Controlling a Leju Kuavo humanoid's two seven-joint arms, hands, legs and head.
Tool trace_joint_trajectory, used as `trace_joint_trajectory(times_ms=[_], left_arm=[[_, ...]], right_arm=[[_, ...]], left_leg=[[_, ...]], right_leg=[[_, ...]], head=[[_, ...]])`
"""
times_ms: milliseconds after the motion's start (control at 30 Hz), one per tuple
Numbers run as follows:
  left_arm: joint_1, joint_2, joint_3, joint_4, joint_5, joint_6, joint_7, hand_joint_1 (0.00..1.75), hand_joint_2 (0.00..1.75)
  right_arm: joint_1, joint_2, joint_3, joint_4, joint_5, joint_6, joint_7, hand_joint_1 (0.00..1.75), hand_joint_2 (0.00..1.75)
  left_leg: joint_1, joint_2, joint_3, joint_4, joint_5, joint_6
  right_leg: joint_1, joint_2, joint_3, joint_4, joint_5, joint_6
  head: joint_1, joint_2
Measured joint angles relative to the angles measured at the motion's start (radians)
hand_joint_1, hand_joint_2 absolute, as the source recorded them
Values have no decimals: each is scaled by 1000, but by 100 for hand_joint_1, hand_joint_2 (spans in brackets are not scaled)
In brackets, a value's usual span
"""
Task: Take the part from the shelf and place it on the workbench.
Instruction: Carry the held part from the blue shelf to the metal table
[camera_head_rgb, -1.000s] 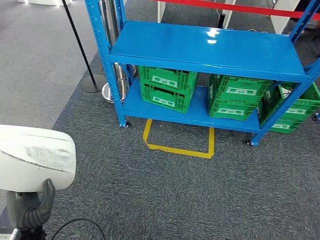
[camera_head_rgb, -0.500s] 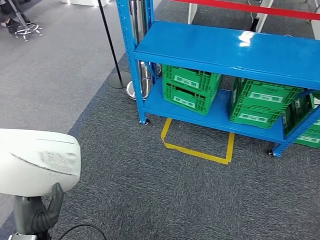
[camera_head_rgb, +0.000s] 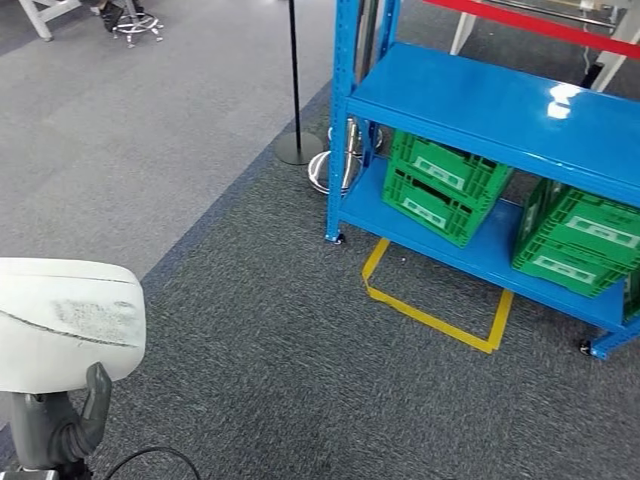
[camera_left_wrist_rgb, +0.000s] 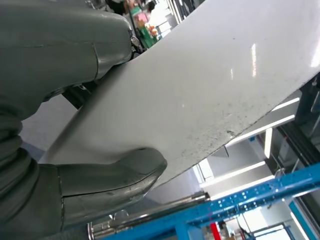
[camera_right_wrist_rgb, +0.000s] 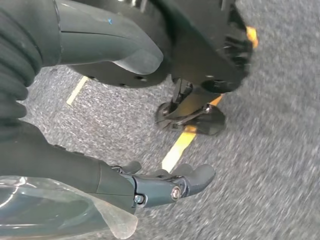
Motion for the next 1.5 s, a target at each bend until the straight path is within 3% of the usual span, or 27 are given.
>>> trace_joint_trajectory(times_ms=[67,100,167,233,300,367,400,467,533,600,633,667,733,800,867,900,967,1033,1067,1100,1133,1200,1267,1333,1400,1433,1500], left_arm=[[3,-6,13,-8,13,-1,0,175,175],[7,-11,24,-16,19,-2,0,175,175],[12,-24,56,-36,18,11,0,175,175],[12,-37,84,-60,9,56,0,175,175],[10,-44,100,-83,4,101,0,175,175],[11,-49,110,-101,2,124,0,175,175],[13,-51,113,-108,2,130,0,175,175],[15,-52,118,-118,0,141,0,175,175],[15,-52,119,-121,-6,152,0,175,175],[18,-52,118,-121,-13,163,0,175,175],[20,-52,118,-122,-14,170,0,175,175],[21,-51,118,-124,-15,179,0,175,175],[21,-51,116,-131,-15,197,0,175,175],[20,-51,112,-138,-14,208,0,175,175],[23,-51,107,-143,-14,212,0,175,175],[26,-51,105,-145,-14,213,0,175,175],[27,-51,101,-151,-14,214,0,175,175],[25,-51,96,-155,-16,217,-1,175,175],[26,-51,92,-155,-20,220,0,175,175],[28,-51,88,-155,-25,226,0,175,175],[30,-51,84,-155,-30,232,0,175,175],[33,-50,74,-156,-35,246,0,175,175],[33,-50,66,-159,-31,254,-1,175,175],[35,-50,61,-163,-25,257,0,175,175],[39,-49,55,-165,-34,261,0,175,175],[42,-47,50,-166,-43,264,0,175,175],[45,-43,42,-166,-55,267,-1,175,175]], right_arm=[[2,0,4,0,2,-6,-12,0,175],[3,1,6,0,2,-10,-22,0,175],[2,1,13,0,8,-16,-39,0,175],[1,1,23,0,20,-22,-36,0,175],[-1,2,36,0,31,-26,-25,0,175],[-4,6,45,0,33,-28,-18,0,175],[-5,7,47,-1,33,-30,-15,0,175],[-5,11,49,-1,30,-32,-10,0,175],[-4,11,50,-1,26,-33,-6,0,175],[-3,11,52,-1,22,-33,-3,0,175],[-3,11,54,-1,21,-33,-1,0,175],[-5,11,55,-1,20,-33,3,0,175],[-7,12,57,-1,18,-32,9,0,175],[-8,13,59,-1,16,-32,11,0,175],[-9,14,62,-1,15,-32,7,0,175],[-11,14,63,-2,15,-32,5,0,175],[-14,15,64,-3,15,-32,2,0,175],[-13,16,65,-3,15,-33,0,0,175],[-11,16,66,-3,14,-32,-2,0,175],[-10,16,67,-3,14,-32,-4,0,175],[-9,16,68,-3,14,-32,-6,0,175],[-9,16,71,-3,13,-31,-8,0,175],[-9,16,72,-3,13,-31,-7,0,175],[-11,16,73,-3,14,-31,-7,0,175],[-12,16,76,-3,16,-31,-2,0,175],[-12,16,77,-3,17,-32,0,0,175],[-11,16,81,-3,18,-32,4,0,175]], left_leg=[[-3,-24,-8,2,4,5],[-4,-37,-10,3,6,5],[-5,-64,-11,7,7,3],[-7,-89,-14,16,6,-2],[-7,-110,-25,25,9,-13],[-5,-131,-37,29,14,-26],[-5,-125,-42,34,11,-32],[-7,-82,-69,93,-27,-43],[-3,-37,-126,223,-93,-54],[4,-26,-163,313,-120,-61],[7,-24,-156,305,-105,-63],[9,-18,-131,258,-75,-63],[5,23,-58,119,-18,-58],[-4,57,-21,41,-4,-45],[-8,45,-24,34,-7,-31],[-7,34,-24,30,-5,-25],[-2,14,-24,22,2,-11],[-1,-6,-26,21,6,-2],[-2,-18,-27,21,7,1],[-3,-31,-28,21,7,2],[-4,-45,-27,21,7,2],[-5,-73,-24,24,6,2],[-6,-97,-27,32,4,-4],[-5,-118,-37,39,4,-16],[-2,-132,-45,41,7,-28],[-2,-119,-50,51,0,-34],[-3,-65,-80,123,-45,-45]], right_leg=[[0,25,-59,129,-51,0],[0,28,-70,151,-50,-1],[0,37,-32,73,11,-4],[-3,78,34,-66,70,-9],[-5,105,65,-127,77,-11],[-5,87,69,-131,77,-17],[-7,76,69,-133,80,-22],[-10,49,70,-137,85,-34],[-8,21,70,-137,84,-39],[-7,-7,69,-137,82,-40],[-7,-20,70,-137,81,-39],[-7,-32,72,-137,79,-38],[-4,-52,77,-136,74,-30],[1,-71,80,-136,69,-19],[3,-93,85,-138,66,-8],[1,-91,87,-137,62,-3],[-1,-48,68,-96,30,4],[-2,10,8,26,-32,5],[-1,23,-30,99,-59,4],[-1,27,-59,148,-68,3],[0,29,-73,162,-57,2],[0,41,-47,79,16,-2],[-4,84,6,-55,78,-7],[-4,109,32,-112,87,-12],[-3,89,40,-117,88,-21],[-4,77,43,-120,90,-27],[-6,50,48,-125,92,-36]], head=[[1,0],[1,0],[1,0],[1,0],[0,0],[0,0],[-1,0],[-8,0],[-14,0],[-14,0],[-14,0],[-14,0],[-14,0],[-14,0],[-14,0],[-13,0],[-9,0],[-2,0],[-1,0],[0,0],[0,0],[0,0],[-1,0],[-2,0],[-2,0],[-5,0],[-10,0]])
